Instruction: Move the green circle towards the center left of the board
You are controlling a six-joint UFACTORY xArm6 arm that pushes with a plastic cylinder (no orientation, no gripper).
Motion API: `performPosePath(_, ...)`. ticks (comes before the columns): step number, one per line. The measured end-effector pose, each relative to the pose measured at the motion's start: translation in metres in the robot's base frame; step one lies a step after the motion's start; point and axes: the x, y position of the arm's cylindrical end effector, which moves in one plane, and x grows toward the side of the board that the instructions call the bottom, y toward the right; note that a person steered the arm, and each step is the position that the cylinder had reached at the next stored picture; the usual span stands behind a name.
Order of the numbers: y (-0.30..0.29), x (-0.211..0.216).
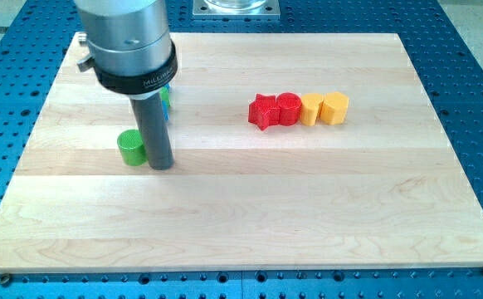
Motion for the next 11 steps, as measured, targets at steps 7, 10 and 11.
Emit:
performPosePath(7, -0.087, -0.09)
performPosePath(10, -0.091, 0.032)
performPosePath(11, -0.072, 0.041)
